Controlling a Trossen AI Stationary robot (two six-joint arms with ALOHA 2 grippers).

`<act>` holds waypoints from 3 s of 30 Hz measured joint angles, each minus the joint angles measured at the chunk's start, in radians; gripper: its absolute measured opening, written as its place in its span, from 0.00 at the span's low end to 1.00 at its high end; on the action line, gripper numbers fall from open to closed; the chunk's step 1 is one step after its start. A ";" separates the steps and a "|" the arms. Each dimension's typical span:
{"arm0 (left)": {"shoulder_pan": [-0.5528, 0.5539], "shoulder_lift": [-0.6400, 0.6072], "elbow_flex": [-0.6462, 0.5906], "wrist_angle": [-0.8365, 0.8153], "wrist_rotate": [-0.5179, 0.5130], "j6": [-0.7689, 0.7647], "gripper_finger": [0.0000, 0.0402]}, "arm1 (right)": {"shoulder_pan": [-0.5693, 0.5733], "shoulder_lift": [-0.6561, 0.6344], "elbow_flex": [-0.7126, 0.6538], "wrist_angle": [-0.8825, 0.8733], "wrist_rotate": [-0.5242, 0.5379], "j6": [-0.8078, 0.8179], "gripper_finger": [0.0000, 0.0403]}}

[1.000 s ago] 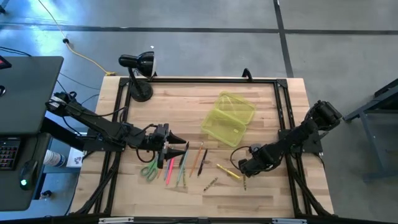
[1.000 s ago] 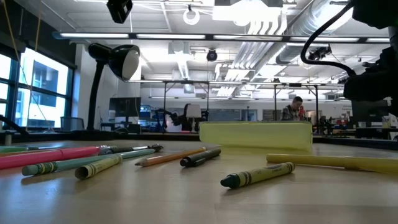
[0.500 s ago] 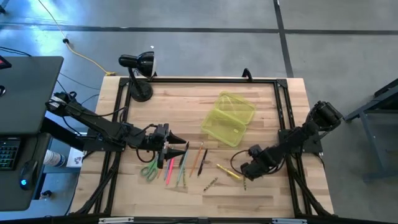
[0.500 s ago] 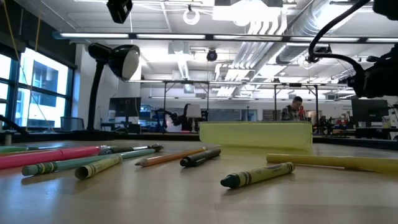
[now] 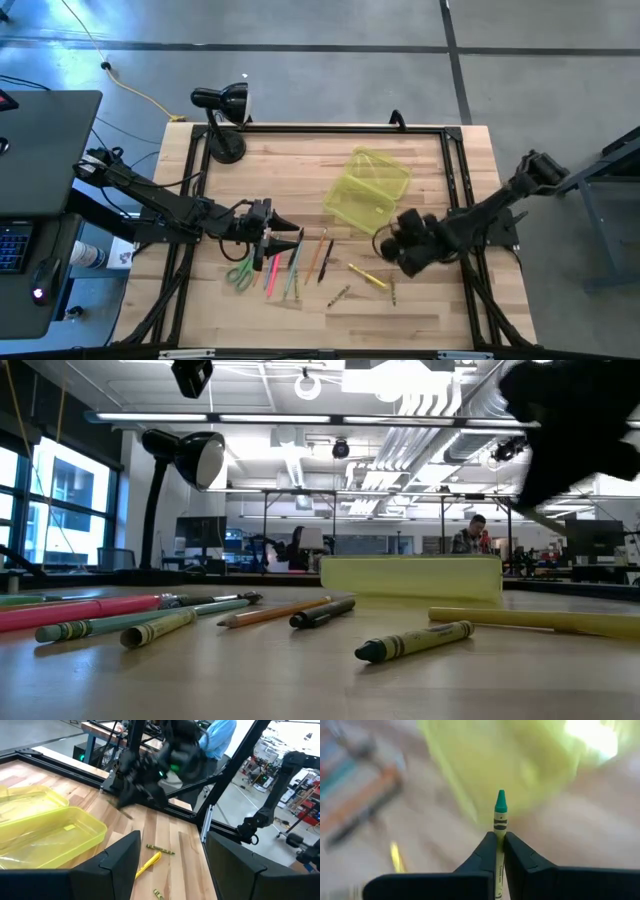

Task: Pick & place school supplies into a supply box
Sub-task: Put the light green crayon into the yellow supply box, then put the green scissors into the yellow supply box

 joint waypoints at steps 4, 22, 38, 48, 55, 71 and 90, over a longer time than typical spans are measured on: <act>0.000 0.000 0.000 -0.014 0.000 0.000 0.65 | -0.165 -0.053 0.000 0.092 0.020 -0.283 0.01; 0.000 0.000 0.000 -0.017 0.000 0.000 0.65 | -0.588 0.160 0.000 0.513 -0.587 -1.025 0.00; 0.000 0.000 0.000 -0.039 0.156 -0.027 0.65 | -0.607 0.260 0.000 0.563 -0.642 -1.095 0.18; 0.000 0.000 0.000 -0.035 0.154 -0.025 0.65 | -0.607 0.165 0.000 0.561 -0.630 -1.085 0.26; 0.000 0.000 0.000 -0.087 0.018 -0.016 0.65 | -0.571 -0.025 0.000 0.561 -0.521 -1.104 0.25; 0.006 0.000 0.000 -0.083 -0.011 0.034 0.65 | -0.216 -0.260 0.001 0.600 -0.237 -1.048 0.25; 0.008 0.014 0.000 -0.257 0.123 -0.217 0.65 | -0.060 -0.131 0.000 0.606 -0.015 -0.929 0.25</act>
